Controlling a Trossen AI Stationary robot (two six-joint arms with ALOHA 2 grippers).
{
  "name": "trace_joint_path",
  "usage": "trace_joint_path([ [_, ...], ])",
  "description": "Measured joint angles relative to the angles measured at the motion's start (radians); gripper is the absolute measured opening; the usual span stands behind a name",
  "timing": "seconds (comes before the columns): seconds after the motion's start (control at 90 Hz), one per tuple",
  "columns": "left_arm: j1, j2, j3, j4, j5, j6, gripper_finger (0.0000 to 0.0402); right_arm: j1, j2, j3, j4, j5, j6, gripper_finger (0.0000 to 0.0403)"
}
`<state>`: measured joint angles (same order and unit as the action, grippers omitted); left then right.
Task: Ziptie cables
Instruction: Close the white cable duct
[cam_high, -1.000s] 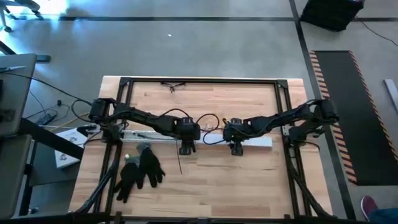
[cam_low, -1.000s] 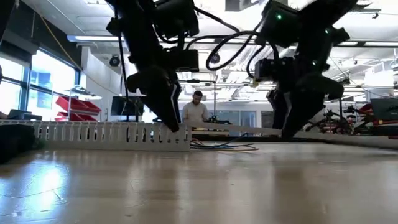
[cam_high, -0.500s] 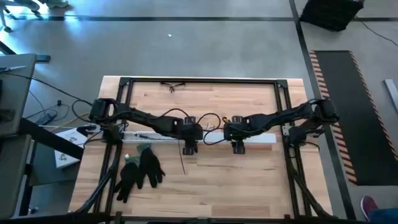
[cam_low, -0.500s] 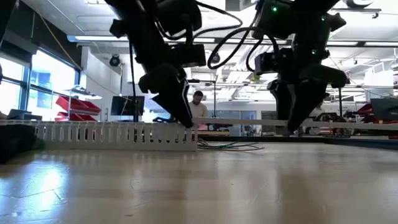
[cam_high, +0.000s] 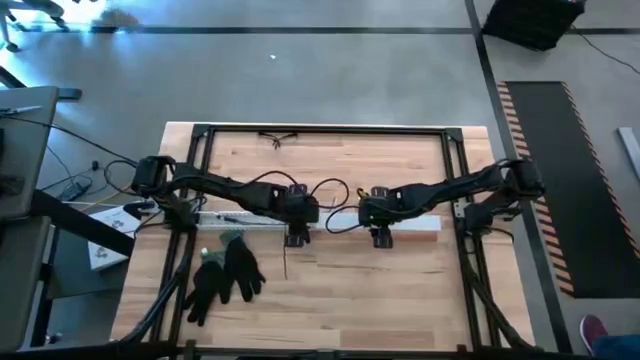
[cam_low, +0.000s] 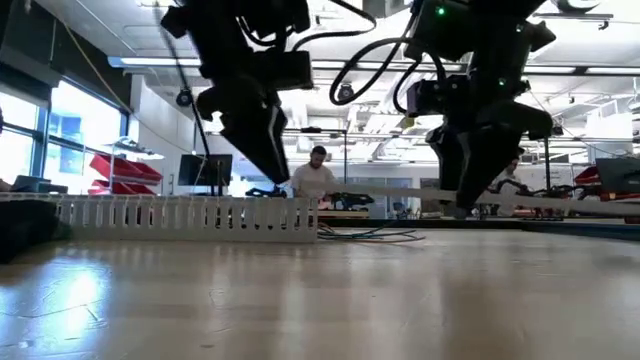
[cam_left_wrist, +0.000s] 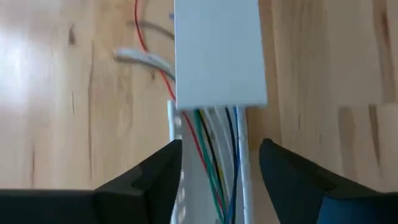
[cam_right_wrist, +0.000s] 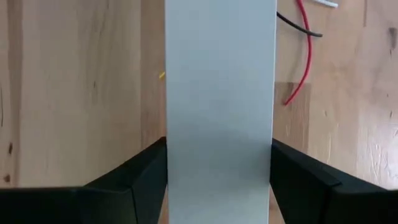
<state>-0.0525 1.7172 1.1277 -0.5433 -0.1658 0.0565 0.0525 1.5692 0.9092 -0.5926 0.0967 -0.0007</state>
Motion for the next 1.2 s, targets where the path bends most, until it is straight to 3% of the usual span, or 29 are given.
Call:
trace_joint_path([
  [0.211,0.0,0.013,-0.009,-0.088,0.017,0.033,0.0258,-0.015,0.0,-0.002,-0.001,0.0,0.0,0.0224],
  [0.433,0.009,0.014,-0.087,0.022,-0.065,0.03,0.0262,-0.035,0.0,-0.002,-0.002,-0.036,-0.007,0.0224],
  [0.622,0.008,0.023,-0.137,0.139,0.017,0.031,0.0262,-0.035,0.0,-0.003,-0.022,-0.044,-0.008,0.0224],
  [1.2,-0.041,0.071,-0.141,0.437,0.076,0.012,0.0258,-0.066,-0.058,-0.001,-0.138,0.011,-0.003,0.0224],
])
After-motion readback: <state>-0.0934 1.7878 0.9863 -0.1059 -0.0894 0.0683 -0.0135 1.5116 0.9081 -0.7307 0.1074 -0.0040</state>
